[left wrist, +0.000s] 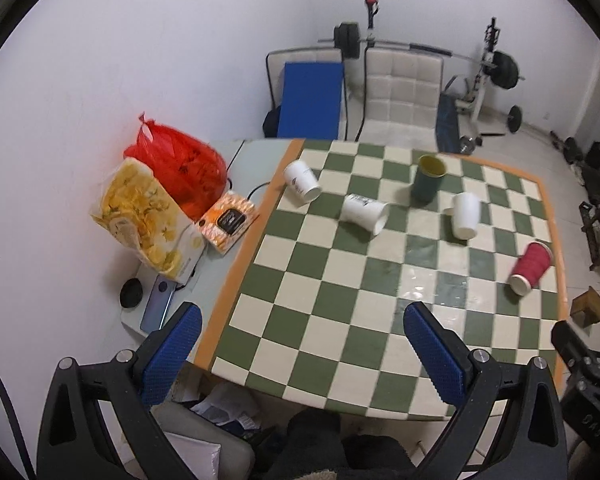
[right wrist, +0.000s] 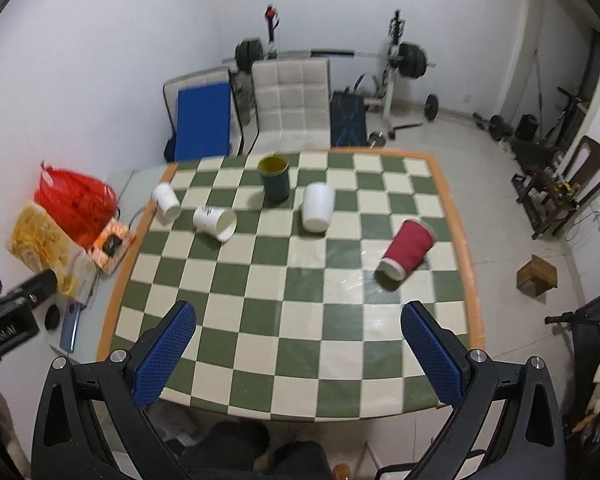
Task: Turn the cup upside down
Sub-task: 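Reach the left gripper to the lying calligraphy-printed white cup and grasp it, then lift the white cup with the left gripper and rotate it upright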
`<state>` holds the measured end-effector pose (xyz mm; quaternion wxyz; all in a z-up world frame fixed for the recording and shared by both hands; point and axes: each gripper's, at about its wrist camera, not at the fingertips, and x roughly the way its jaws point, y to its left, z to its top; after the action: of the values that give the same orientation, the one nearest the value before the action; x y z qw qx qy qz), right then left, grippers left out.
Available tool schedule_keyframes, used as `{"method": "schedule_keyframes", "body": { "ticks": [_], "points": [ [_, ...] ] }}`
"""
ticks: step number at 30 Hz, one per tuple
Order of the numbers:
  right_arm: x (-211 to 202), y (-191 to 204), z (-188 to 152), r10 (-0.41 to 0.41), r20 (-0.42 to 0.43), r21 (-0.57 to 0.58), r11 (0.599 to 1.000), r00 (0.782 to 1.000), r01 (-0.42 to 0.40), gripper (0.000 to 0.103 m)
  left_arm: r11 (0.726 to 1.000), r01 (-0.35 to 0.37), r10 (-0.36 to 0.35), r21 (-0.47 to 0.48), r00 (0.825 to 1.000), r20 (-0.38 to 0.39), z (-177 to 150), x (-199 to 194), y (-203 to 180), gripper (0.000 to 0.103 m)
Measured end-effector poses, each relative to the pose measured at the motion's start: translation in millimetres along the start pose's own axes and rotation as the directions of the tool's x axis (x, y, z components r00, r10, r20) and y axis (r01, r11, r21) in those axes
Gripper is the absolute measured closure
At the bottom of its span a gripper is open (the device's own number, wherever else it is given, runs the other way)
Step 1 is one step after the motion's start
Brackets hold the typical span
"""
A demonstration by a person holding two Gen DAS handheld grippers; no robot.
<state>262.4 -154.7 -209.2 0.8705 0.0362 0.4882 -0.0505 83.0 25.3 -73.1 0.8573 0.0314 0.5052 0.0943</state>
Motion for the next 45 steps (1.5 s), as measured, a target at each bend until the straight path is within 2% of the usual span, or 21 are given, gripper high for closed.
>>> {"method": "schedule_keyframes", "body": {
  "ticks": [7, 19, 27, 31, 34, 36, 39, 42, 45],
  "points": [
    [101.4, 45.8, 21.3, -0.002, -0.087, -0.004, 1.000, 0.996, 0.002, 0.000, 1.000, -0.012, 0.014, 0.025, 0.996, -0.093, 29.5, 83.2, 16.1, 0.000],
    [242.9, 112.1, 74.6, -0.012, -0.242, 0.039, 0.999, 0.970, 0.022, 0.000, 0.999, -0.013, 0.019, 0.030, 0.971, -0.240, 116.6, 231.7, 42.2, 0.000],
    [335.7, 127.5, 96.5, -0.039, -0.344, 0.084, 0.994, 0.938, 0.072, 0.000, 0.997, 0.038, -0.062, -0.068, 0.913, -0.402, 162.9, 341.6, 50.4, 0.000],
    [375.1, 127.8, 101.0, -0.049, -0.399, 0.100, 0.990, 0.916, 0.097, 0.000, 0.992, 0.063, -0.109, -0.113, 0.876, -0.469, 176.5, 387.7, 47.5, 0.000],
    [396.7, 127.1, 103.4, -0.047, -0.435, 0.116, 0.987, 0.899, 0.108, 0.000, 0.982, 0.083, -0.160, -0.168, 0.843, -0.514, 185.9, 417.4, 46.2, 0.000],
    [407.0, 125.8, 103.7, -0.045, -0.454, 0.125, 0.986, 0.890, 0.114, 0.000, 0.969, 0.104, -0.212, -0.222, 0.810, -0.547, 191.6, 437.1, 45.4, 0.000],
    [417.4, 124.3, 104.6, -0.033, -0.482, 0.139, 0.984, 0.875, 0.114, 0.000, 0.950, 0.114, -0.268, -0.291, 0.774, -0.573, 198.7, 461.5, 44.7, 0.000],
    [422.2, 123.7, 106.0, -0.035, -0.496, 0.134, 0.984, 0.868, 0.116, 0.000, 0.946, 0.102, -0.275, -0.309, 0.755, -0.595, 204.4, 483.8, 40.6, 0.000],
    [425.6, 123.1, 110.4, -0.036, -0.505, 0.131, 0.984, 0.862, 0.118, 0.000, 0.951, 0.084, -0.259, -0.298, 0.746, -0.614, 207.6, 501.3, 36.0, 0.000]
  ]
}}
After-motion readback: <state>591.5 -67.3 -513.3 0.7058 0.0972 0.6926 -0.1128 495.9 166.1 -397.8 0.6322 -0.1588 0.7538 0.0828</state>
